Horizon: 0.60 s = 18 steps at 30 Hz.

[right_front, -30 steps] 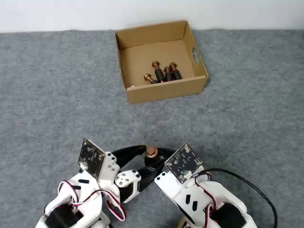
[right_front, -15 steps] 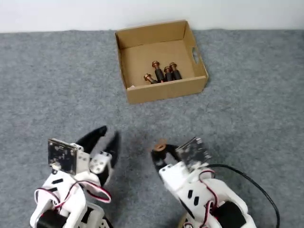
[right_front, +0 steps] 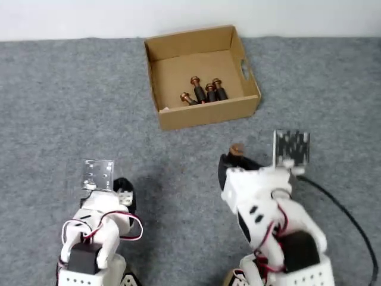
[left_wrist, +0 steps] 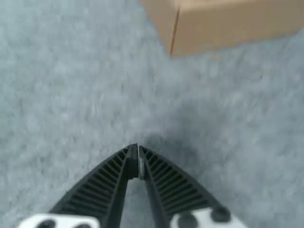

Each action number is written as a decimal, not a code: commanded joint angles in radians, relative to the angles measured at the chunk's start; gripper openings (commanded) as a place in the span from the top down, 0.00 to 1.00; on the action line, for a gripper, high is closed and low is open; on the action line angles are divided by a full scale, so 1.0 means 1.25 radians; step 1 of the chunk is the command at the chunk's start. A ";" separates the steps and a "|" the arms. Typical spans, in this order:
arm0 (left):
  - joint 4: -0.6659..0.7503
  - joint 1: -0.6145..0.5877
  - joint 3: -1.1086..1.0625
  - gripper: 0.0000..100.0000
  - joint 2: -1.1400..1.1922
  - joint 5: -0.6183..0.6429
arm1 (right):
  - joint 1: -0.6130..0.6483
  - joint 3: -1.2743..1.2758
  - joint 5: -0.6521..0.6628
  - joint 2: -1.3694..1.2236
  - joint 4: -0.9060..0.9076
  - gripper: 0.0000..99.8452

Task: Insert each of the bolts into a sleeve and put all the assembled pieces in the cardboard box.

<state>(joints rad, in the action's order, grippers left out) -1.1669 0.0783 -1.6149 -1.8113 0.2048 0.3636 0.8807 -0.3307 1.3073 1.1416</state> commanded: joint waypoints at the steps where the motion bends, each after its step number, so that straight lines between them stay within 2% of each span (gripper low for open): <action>1: -0.004 -0.007 -0.047 1.00 -0.006 -0.064 | -0.008 -0.151 -0.010 -0.147 -0.029 0.99; 5: -0.004 -0.007 -0.055 0.99 -0.006 -0.086 | -0.010 -0.237 -0.006 -0.293 -0.095 0.99; 14: -0.005 -0.007 -0.055 0.99 -0.006 -0.082 | -0.010 -0.383 0.106 -0.581 -0.316 0.99; 18: -0.005 -0.076 -0.055 0.99 -0.006 -0.081 | -0.012 -0.450 0.162 -0.710 -0.395 0.99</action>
<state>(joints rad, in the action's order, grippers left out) -1.1669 0.0399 -1.6855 -1.8113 0.1036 0.3621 0.4281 -0.1788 0.4956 0.7334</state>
